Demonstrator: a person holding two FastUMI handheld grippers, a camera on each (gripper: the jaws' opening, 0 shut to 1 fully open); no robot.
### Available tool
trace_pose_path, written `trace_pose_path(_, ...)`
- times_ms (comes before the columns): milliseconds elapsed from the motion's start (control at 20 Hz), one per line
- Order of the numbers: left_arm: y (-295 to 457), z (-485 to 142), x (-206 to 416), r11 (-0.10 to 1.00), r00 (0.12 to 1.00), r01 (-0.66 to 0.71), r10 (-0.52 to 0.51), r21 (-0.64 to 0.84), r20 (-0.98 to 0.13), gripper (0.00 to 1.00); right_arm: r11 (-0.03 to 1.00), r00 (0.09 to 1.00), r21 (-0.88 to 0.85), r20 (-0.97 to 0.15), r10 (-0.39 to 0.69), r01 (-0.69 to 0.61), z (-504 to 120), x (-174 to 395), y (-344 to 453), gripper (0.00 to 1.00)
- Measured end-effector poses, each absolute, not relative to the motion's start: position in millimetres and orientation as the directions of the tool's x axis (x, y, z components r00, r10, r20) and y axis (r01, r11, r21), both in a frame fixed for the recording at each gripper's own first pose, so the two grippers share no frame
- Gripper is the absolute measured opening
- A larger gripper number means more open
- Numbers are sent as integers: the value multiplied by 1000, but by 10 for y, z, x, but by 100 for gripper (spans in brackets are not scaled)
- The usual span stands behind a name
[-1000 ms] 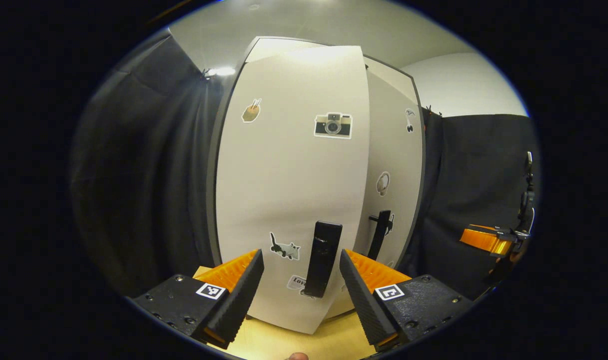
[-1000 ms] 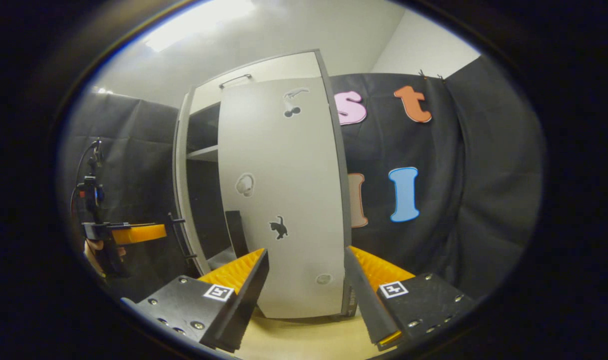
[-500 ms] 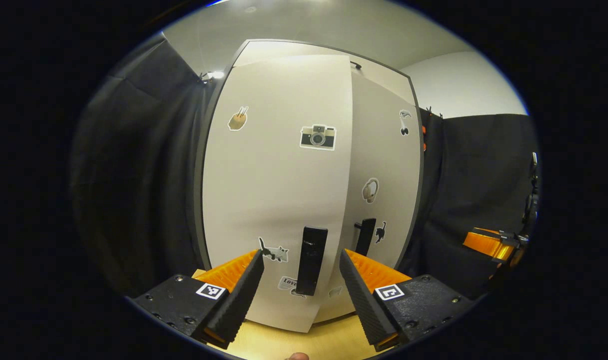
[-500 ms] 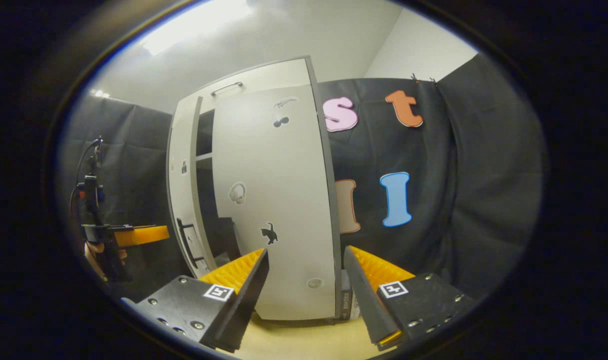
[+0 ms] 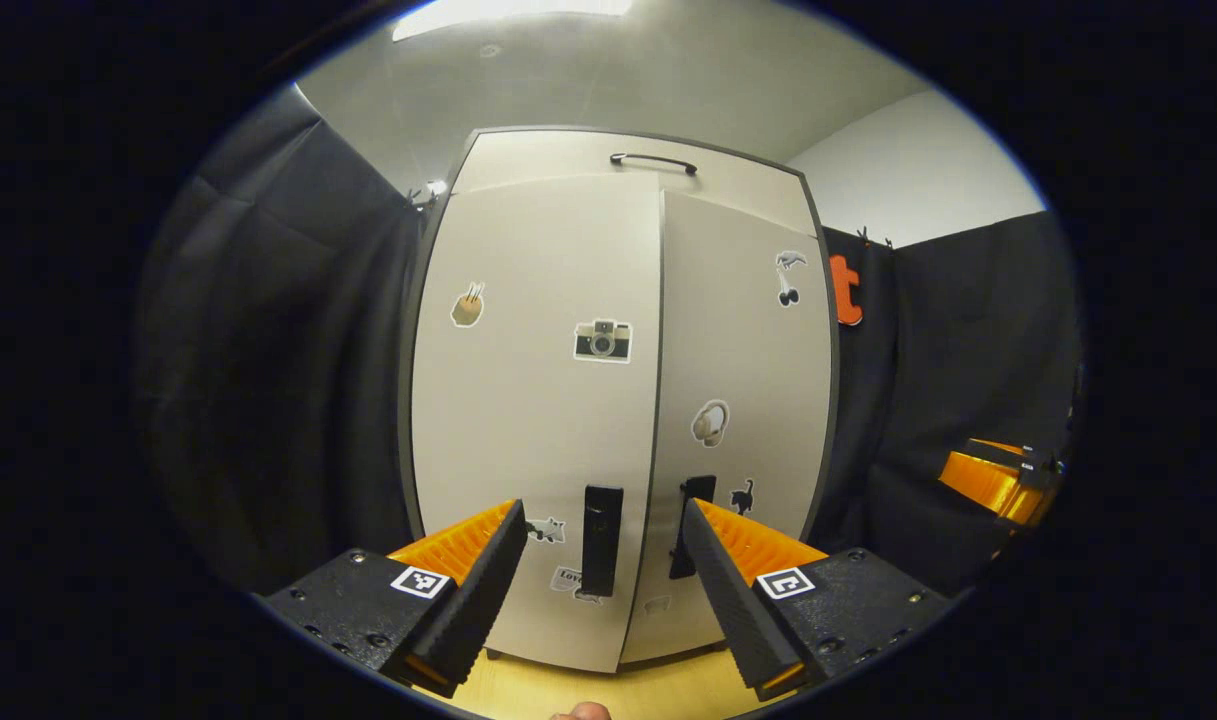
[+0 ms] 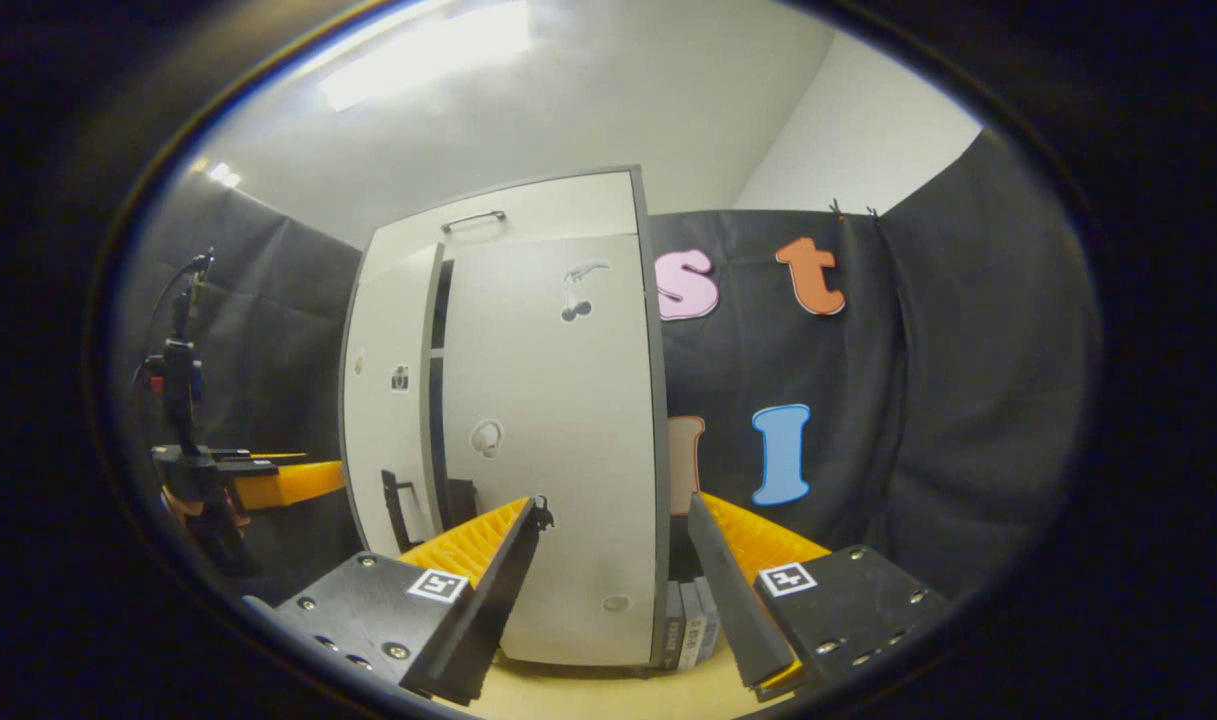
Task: Grab one shoe with the right hand and put it into the shoe cabinet, grab the other shoe with the left hand and put it into the shoe cabinet; then close the right door with the right hand and the left door with the left hand.
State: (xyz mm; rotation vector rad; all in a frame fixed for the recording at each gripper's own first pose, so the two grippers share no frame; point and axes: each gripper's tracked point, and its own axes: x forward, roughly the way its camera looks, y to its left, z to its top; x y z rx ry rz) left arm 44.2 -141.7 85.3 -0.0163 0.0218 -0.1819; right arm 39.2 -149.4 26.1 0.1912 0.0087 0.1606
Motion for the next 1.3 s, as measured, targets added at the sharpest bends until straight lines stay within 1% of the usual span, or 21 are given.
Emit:
trace_pose_path(50,-1440,877,402,984,985,175,-175,-15,-10,96,971,988,183,15,156,-156,288,369,-1520,90)
trace_pose_path(100,-1461,893,363,985,986,170,-170,-11,-5,96,972,988,179,20,154,-155,293,357,-1540,91)
trace_pose_path(150,-1480,905,322,986,986,167,-168,-7,-2,96,972,988,176,24,153,-155,305,338,-1560,94)
trace_pose_path(200,-1502,910,290,986,986,168,-168,-5,-3,96,972,988,175,28,153,-156,303,321,-1574,92)
trace_pose_path(250,-1521,896,263,986,986,165,-165,-3,-4,96,971,988,178,30,154,-157,309,338,-1595,95)
trace_pose_path(350,-1565,878,204,987,987,162,-162,-2,-9,96,970,987,182,29,157,-160,319,353,-1624,96)
trace_pose_path(600,-1615,808,130,989,988,150,-149,12,-28,96,968,986,188,26,163,-165,309,323,-1680,96)
trace_pose_path(1250,-1642,801,41,994,993,112,-112,-11,-32,96,968,986,188,25,162,-164,283,291,-1835,96)
trace_pose_path(1300,-1642,804,40,994,993,109,-110,-10,-31,96,968,987,189,24,162,-164,279,290,-1849,94)
